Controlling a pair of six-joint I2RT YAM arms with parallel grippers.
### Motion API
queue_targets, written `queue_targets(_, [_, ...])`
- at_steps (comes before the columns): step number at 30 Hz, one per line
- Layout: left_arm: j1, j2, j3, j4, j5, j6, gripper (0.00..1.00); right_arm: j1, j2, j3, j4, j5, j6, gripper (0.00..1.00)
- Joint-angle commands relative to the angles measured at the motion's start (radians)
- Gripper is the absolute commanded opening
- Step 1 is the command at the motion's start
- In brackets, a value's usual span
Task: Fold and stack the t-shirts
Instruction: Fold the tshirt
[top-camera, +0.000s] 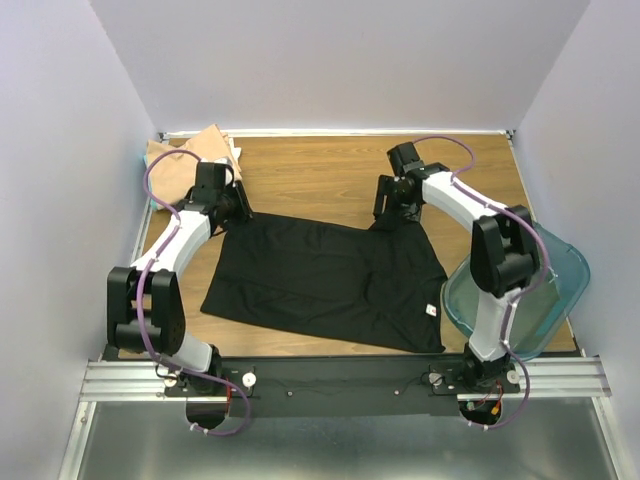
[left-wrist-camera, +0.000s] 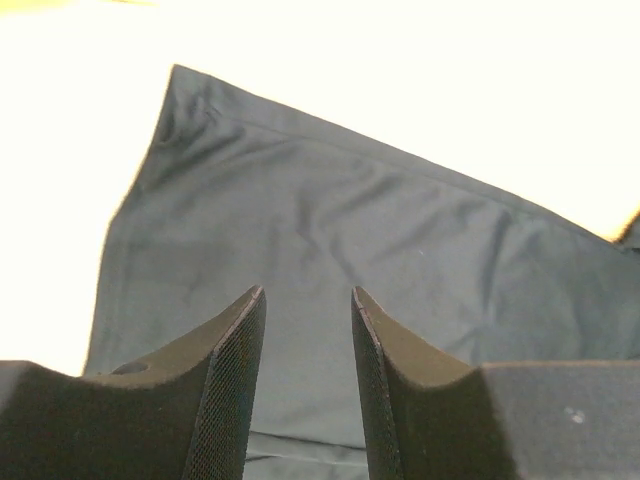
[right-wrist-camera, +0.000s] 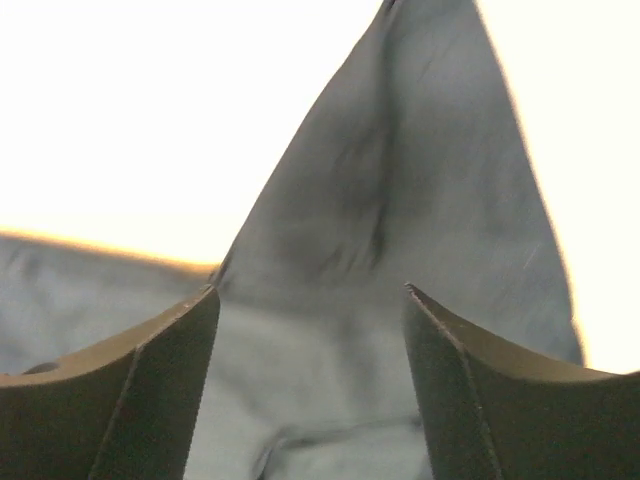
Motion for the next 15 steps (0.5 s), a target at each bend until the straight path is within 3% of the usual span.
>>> queue_targets(1, [0.015,0.028,0.051,-0.022,-0.007,0.068,0.47,-0.048,0.105,0.126,-0.016,0.053,-0.076,0.77])
queue_targets(7, [0.026,0.071,0.071,-0.014,0.002,0.069,0.47,-0.094,0.207,0.247,-0.003,0.036,-0.125,0.7])
queue_targets(15, [0.028,0.111,0.091,-0.02,0.004,0.066,0.47,-0.103,0.273,0.273,0.015,-0.021,-0.147,0.62])
